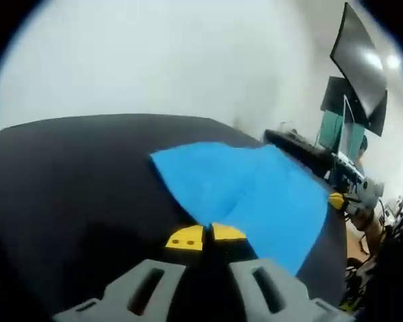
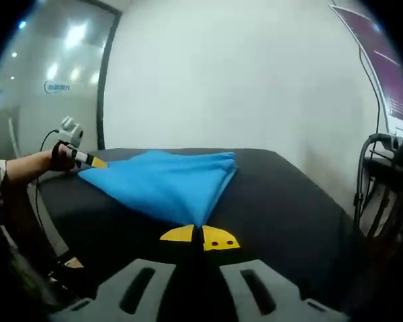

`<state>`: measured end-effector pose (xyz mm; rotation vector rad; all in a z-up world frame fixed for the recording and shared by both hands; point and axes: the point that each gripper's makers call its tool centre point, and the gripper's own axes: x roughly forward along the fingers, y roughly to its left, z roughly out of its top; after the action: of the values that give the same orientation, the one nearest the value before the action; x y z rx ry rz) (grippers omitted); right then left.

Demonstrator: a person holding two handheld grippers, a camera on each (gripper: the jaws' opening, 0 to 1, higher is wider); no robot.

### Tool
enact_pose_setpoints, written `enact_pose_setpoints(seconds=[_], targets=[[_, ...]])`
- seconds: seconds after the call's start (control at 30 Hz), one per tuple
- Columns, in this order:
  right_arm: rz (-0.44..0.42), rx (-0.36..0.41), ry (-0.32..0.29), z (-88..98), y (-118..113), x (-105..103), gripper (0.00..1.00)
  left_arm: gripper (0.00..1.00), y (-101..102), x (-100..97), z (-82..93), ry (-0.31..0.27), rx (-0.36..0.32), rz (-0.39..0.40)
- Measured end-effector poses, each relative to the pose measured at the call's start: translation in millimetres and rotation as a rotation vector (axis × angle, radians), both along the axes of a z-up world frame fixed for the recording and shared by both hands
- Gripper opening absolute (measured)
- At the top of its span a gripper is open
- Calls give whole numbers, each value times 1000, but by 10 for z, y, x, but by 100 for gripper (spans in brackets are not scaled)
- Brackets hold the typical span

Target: Spread out the cloth and fold it

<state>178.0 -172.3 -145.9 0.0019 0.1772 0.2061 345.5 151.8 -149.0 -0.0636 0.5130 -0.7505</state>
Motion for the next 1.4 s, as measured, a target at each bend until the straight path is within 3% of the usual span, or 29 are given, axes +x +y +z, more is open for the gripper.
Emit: enact_pose_setpoints(seconds=[0.03,0.1,0.13,0.2,0.27,0.33,0.4,0.5,0.57,0.63,0.67,0.7,0.77,0.93,1.03,1.07,1.13,1.2,1.27,1.3,1.37,1.4], targets=[[4,2,2,2,0,-6,0,0,13,-11,-16,-9,5,-11],[7,10,3,4,5,-15,0,0,26,-43,-91,44,-25,-8],[9,6,1,5,10,-17,0,0,19,-47,-103,37,-39,-12],[16,4,2,14,36,-28,0,2,-25,-89,-46,-17,-47,-61],[10,5,-2,42,55,-56,0,11,-59,-156,11,-65,-60,-121],[0,-30,-51,159,54,-89,7,13,8,-139,132,-102,-123,-98],[-12,-11,-140,398,54,-125,8,13,69,-101,269,-90,-206,-46],[-14,-1,-207,636,52,-132,8,13,125,94,493,-128,-236,1],[-2,-2,-217,667,95,-92,9,13,118,328,596,-135,-227,50],[13,-17,-178,567,150,-23,11,20,26,581,596,-128,-228,66],[18,-17,-159,510,175,-5,11,28,-15,661,543,-110,-221,74],[27,-24,-146,459,196,5,12,32,-56,747,421,-60,-194,83],[26,-31,-133,408,203,-2,14,28,-138,900,238,-3,-174,119],[-39,-87,-109,285,22,-5,16,22,-420,979,95,-41,-125,95],[-44,-49,-70,198,-38,16,16,10,-430,1031,5,-99,-18,75],[-16,-5,-83,235,24,23,16,10,-460,1031,4,-101,-23,55],[3,-20,-99,254,82,38,19,10,-454,1053,20,-81,-45,59],[38,-62,-49,134,181,66,22,5,-427,1097,69,-70,-68,73],[14,-120,13,-35,127,94,6,3,-404,1152,120,-70,-93,89],[-15,-124,-27,8,63,112,2,1,-397,1183,136,-69,-103,100],[2,-51,-27,63,59,76,0,0,-348,1252,173,-92,-108,130],[7,-82,-34,67,42,63,0,0,-317,1294,214,-119,-114,145]])
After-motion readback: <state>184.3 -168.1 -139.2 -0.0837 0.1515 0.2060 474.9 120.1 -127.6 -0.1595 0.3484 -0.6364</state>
